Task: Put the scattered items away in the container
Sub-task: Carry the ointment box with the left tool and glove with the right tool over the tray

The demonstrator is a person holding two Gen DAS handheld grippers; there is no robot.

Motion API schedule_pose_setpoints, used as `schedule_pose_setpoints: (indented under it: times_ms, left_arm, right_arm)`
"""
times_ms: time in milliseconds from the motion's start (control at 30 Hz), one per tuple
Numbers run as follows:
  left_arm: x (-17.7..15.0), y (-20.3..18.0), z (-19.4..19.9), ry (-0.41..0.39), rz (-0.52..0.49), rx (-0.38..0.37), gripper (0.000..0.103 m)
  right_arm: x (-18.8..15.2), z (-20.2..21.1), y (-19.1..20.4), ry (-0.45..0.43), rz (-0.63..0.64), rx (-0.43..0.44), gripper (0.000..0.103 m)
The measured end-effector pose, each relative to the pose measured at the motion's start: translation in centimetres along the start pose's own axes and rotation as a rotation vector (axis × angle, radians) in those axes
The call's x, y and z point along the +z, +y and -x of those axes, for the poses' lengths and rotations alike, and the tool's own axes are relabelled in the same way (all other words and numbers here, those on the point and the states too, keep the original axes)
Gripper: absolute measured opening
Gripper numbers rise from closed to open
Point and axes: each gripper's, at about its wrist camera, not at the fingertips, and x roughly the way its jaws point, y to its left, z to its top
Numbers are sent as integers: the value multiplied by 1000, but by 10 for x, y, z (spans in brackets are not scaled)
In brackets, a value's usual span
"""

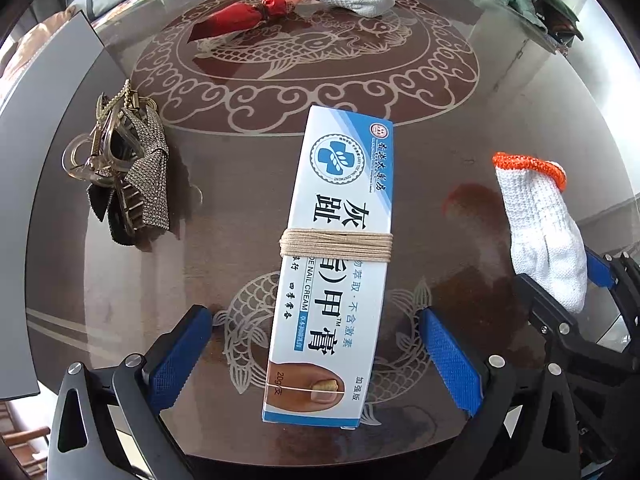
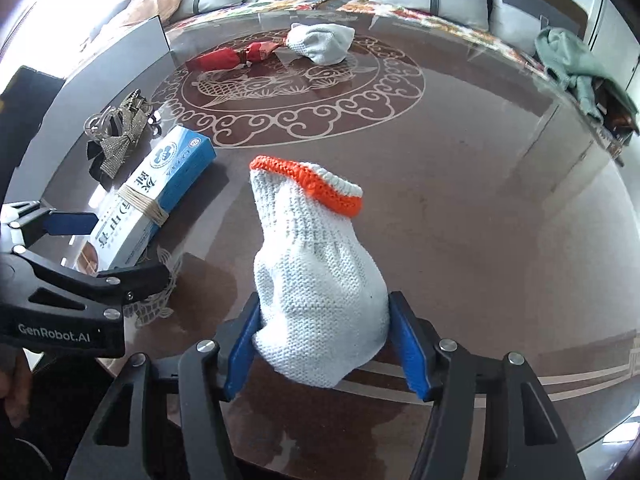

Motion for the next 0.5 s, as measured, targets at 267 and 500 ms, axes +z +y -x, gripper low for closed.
schedule_pose_setpoints:
  times_ms: [267,500]
  left_arm:
    - [-4,-4,4,-19,-62,-15,63]
    - [-9,33,0,-40,-4,-128,41]
  right_arm:
    - [0,6,-10,2,-48,2,35]
    - [-9,16,-22,-16,-144,34,28]
